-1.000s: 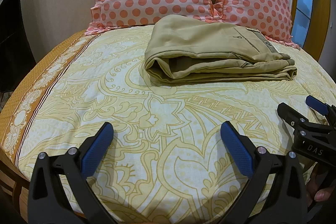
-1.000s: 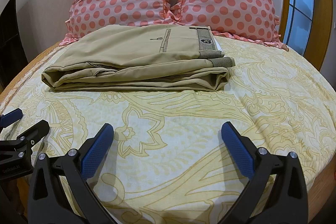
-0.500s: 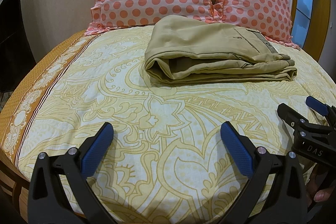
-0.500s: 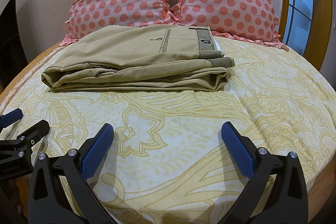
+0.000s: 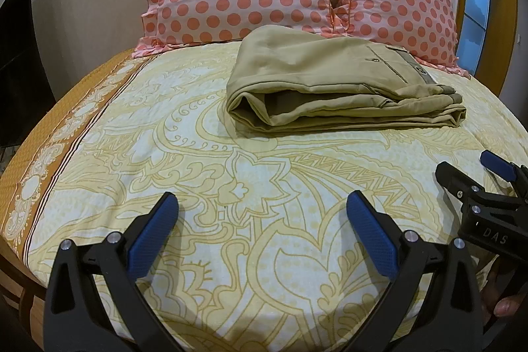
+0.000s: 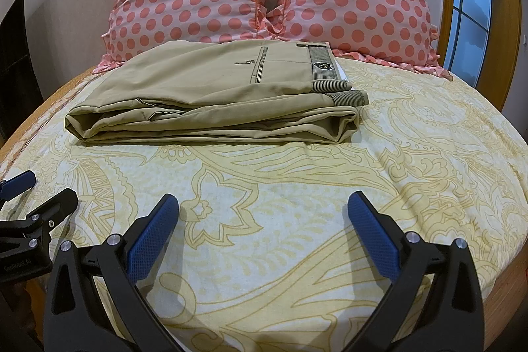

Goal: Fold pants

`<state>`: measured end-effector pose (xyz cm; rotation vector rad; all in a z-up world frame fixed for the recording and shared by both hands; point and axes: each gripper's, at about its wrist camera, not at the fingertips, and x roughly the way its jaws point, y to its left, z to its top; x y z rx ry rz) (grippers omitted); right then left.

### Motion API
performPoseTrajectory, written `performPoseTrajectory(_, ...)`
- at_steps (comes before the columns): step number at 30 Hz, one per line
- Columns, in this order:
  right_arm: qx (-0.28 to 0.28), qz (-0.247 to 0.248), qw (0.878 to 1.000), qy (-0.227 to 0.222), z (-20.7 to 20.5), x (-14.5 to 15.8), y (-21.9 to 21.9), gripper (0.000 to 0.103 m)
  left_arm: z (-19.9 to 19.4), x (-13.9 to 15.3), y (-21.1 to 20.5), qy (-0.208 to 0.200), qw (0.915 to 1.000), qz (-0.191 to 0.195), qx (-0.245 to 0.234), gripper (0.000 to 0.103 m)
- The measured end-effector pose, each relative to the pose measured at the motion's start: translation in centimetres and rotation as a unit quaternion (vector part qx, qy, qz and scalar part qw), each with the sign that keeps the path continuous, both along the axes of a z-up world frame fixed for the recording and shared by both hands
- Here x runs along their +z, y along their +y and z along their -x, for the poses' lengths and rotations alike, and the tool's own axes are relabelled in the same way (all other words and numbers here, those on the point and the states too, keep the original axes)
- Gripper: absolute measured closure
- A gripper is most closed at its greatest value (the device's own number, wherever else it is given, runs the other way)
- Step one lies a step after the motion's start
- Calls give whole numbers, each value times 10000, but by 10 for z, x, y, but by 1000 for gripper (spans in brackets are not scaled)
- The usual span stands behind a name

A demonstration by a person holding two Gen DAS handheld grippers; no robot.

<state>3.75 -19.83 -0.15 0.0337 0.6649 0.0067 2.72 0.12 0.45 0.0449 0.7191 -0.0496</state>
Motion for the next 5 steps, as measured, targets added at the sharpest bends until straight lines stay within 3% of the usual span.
performPoseTrajectory(5,-4,3,10000,-1,0,0,0,1,0,-1,-1,-32,10000,-5,-15,2)
